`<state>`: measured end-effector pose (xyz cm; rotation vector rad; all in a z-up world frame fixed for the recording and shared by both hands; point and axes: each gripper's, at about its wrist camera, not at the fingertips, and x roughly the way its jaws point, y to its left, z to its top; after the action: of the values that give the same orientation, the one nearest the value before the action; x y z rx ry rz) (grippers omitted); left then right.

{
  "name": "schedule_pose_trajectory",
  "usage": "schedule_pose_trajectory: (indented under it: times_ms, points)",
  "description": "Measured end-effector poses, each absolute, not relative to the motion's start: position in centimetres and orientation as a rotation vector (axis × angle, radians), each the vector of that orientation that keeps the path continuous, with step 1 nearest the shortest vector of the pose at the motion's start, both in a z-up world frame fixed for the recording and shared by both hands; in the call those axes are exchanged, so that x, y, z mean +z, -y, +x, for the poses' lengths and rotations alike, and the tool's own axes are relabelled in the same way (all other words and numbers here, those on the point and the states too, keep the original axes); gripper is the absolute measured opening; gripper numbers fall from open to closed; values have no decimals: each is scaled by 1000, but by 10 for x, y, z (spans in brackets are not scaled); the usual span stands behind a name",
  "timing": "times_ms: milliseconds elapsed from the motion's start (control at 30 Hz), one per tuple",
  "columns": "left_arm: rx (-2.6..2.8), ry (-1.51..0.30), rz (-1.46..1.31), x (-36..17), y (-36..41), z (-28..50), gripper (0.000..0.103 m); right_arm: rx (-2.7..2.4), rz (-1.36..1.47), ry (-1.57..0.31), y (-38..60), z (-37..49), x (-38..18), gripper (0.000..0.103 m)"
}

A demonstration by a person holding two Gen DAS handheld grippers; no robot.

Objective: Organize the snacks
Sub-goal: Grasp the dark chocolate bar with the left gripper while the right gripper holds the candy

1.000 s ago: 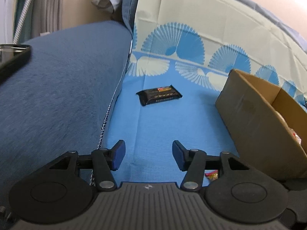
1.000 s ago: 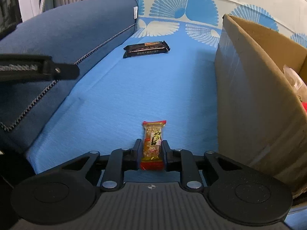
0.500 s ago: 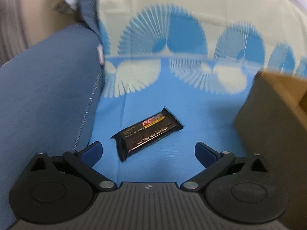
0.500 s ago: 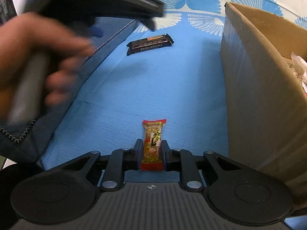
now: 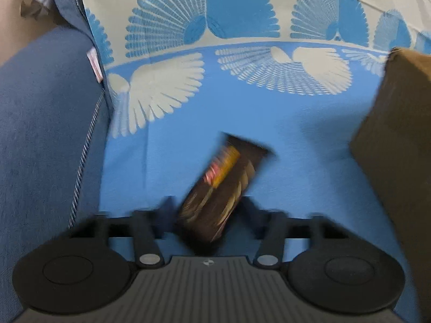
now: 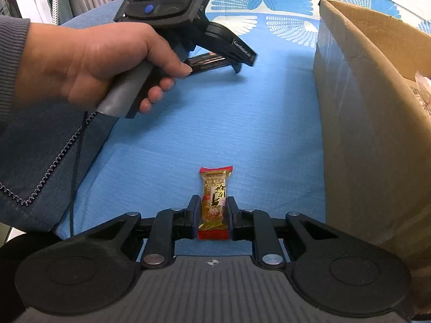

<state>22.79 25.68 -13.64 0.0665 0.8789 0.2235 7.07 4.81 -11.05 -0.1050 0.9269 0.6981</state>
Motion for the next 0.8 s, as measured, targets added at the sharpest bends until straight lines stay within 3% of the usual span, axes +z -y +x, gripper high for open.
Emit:
schedule_pose_trajectory:
  times_ms: [200, 567, 800]
  points:
    - [182, -862, 24, -112, -231, 167, 42, 692, -126, -910, -49, 66, -108, 21]
    - [266, -867, -387, -96, -215, -8, 42, 675, -166, -848, -45, 47, -102, 19]
    - [272, -841, -348, -96, -195, -45, 43, 660, -179, -834, -27, 35, -97, 18]
